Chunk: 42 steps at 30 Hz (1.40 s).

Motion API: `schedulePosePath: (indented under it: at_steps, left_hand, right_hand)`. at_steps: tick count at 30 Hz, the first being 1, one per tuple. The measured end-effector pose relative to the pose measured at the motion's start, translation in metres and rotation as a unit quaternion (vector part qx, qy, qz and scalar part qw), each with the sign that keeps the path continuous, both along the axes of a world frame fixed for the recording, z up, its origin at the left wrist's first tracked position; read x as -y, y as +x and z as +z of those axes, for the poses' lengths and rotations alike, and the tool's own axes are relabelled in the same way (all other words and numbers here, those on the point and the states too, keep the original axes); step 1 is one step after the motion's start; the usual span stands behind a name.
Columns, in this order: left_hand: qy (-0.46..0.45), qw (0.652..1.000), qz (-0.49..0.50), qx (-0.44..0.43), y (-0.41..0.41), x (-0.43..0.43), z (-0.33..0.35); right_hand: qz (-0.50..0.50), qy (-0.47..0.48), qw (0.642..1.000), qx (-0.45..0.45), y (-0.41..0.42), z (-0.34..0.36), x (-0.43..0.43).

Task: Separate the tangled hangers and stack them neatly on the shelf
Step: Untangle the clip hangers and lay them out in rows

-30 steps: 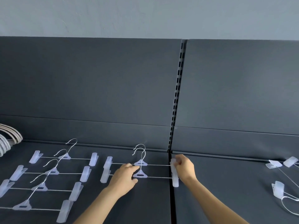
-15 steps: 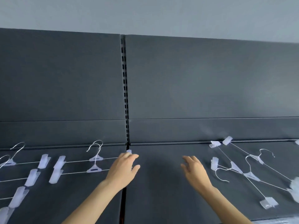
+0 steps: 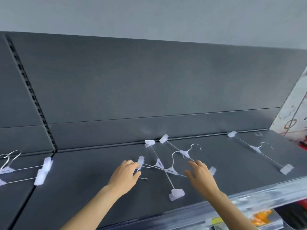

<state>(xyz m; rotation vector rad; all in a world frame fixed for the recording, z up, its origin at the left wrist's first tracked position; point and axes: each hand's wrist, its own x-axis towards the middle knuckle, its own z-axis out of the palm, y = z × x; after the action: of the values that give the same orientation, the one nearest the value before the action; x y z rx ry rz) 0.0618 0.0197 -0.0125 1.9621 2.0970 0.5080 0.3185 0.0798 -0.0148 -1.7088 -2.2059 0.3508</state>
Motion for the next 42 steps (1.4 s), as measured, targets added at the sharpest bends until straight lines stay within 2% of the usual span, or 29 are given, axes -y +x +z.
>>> schedulePosePath:
  at_steps: [5, 10, 16, 22, 26, 29, 33, 37, 39, 42]
  left_hand:
    - [-0.045, 0.993, 0.103, -0.026, 0.029, -0.016, -0.009]
    - [-0.080, 0.982, 0.170, 0.028, 0.039, -0.030, -0.018]
    - [-0.096, 0.979, 0.180, 0.014, 0.043, -0.040, -0.019]
    - [0.018, 0.964, 0.189, 0.184, 0.021, -0.045, 0.011]
    - [0.086, 0.949, 0.213, 0.215, 0.003, -0.039, 0.046]
    - [0.114, 0.942, 0.239, 0.208, -0.020, -0.032, 0.058]
    - [0.066, 0.940, 0.259, 0.211, -0.050, -0.020, 0.055]
    - [0.030, 0.950, 0.239, 0.198, -0.060, -0.011, 0.046]
    - [0.047, 0.945, 0.247, 0.210, -0.062, -0.011, 0.049]
    - [0.087, 0.941, 0.253, 0.206, -0.065, -0.014, 0.060]
  right_hand:
    - [-0.010, -0.003, 1.000, -0.002, 0.038, -0.003, -0.021]
    - [-0.007, -0.029, 0.999, 0.026, 0.041, -0.004, -0.041]
    - [0.040, -0.087, 0.994, 0.047, 0.014, -0.003, -0.054]
    - [0.094, -0.180, 0.979, -0.018, -0.013, -0.015, -0.058]
    - [0.083, -0.214, 0.971, -0.073, -0.021, -0.019, -0.069]
    - [0.077, -0.214, 0.970, -0.082, -0.027, -0.021, -0.075]
    - [0.033, -0.200, 0.967, -0.155, -0.032, -0.016, -0.076]
    - [0.005, -0.105, 0.984, -0.143, -0.034, 0.003, -0.078]
    - [-0.005, -0.059, 0.990, -0.130, -0.032, 0.018, -0.080]
    - [0.027, -0.040, 0.985, -0.163, -0.027, 0.035, -0.079]
